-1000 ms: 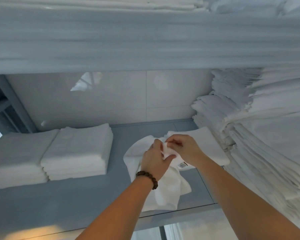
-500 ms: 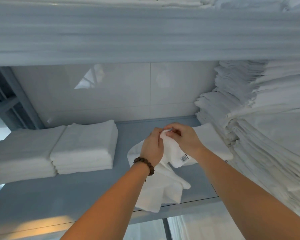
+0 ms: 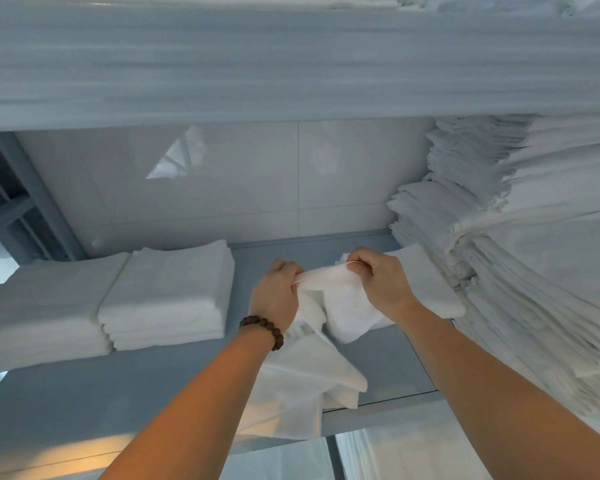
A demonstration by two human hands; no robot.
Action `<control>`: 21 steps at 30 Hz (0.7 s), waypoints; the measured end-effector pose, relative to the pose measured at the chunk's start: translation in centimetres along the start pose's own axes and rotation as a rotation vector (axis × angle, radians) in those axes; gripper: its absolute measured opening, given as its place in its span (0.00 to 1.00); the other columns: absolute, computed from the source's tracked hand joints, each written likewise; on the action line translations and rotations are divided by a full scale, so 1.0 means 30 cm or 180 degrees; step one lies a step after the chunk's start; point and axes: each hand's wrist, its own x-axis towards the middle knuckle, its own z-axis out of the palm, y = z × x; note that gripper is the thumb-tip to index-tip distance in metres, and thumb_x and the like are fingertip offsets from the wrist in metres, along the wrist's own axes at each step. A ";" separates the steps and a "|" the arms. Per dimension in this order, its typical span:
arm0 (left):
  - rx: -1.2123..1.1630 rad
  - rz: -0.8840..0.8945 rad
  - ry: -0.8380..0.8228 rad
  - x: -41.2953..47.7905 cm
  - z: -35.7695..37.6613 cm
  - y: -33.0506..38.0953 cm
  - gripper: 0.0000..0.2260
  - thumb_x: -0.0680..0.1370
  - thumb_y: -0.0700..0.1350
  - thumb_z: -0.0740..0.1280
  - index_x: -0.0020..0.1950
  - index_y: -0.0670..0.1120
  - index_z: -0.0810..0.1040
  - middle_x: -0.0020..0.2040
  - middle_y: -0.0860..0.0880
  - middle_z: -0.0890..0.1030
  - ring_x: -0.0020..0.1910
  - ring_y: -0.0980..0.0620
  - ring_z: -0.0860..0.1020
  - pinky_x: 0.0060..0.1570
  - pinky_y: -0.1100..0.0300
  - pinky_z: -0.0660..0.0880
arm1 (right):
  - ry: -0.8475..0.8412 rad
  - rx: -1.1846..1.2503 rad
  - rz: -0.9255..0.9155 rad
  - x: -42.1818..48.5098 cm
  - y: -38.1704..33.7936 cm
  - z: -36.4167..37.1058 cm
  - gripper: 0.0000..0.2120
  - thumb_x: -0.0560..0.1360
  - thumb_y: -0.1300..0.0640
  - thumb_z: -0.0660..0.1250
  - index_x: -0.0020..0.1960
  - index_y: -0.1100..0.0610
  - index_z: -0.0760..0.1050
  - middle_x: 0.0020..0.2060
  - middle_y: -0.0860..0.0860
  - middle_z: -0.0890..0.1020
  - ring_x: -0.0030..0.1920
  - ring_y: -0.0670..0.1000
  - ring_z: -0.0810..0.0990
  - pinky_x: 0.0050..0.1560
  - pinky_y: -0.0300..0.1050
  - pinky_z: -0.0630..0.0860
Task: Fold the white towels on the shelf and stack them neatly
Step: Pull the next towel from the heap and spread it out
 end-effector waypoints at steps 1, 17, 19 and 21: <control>0.0048 -0.0107 -0.0017 0.003 -0.001 -0.011 0.13 0.73 0.31 0.58 0.50 0.43 0.77 0.47 0.46 0.75 0.41 0.45 0.76 0.40 0.59 0.70 | 0.0034 -0.0029 0.0019 0.000 0.008 -0.009 0.05 0.76 0.63 0.64 0.41 0.59 0.76 0.33 0.52 0.79 0.36 0.51 0.74 0.38 0.41 0.67; -0.0054 -0.1180 0.0332 0.027 -0.116 -0.242 0.05 0.77 0.39 0.65 0.48 0.43 0.81 0.45 0.46 0.82 0.43 0.48 0.76 0.44 0.61 0.70 | 0.1047 -0.0124 0.1014 -0.007 0.195 -0.166 0.09 0.77 0.60 0.64 0.39 0.51 0.74 0.31 0.48 0.77 0.35 0.51 0.73 0.35 0.41 0.66; -0.0240 -0.1084 0.0313 0.031 -0.129 -0.218 0.05 0.76 0.43 0.67 0.44 0.45 0.81 0.41 0.49 0.82 0.40 0.52 0.76 0.39 0.66 0.69 | 0.0979 0.0075 0.1002 0.000 0.165 -0.147 0.08 0.77 0.59 0.65 0.41 0.50 0.76 0.34 0.48 0.78 0.38 0.51 0.75 0.37 0.40 0.67; -0.0424 -0.0867 0.0129 0.040 -0.144 -0.174 0.05 0.75 0.45 0.68 0.39 0.50 0.81 0.34 0.56 0.79 0.35 0.58 0.75 0.33 0.72 0.65 | 0.0606 0.0232 0.0714 0.012 0.107 -0.117 0.05 0.75 0.59 0.66 0.43 0.51 0.78 0.39 0.47 0.79 0.41 0.48 0.76 0.43 0.39 0.68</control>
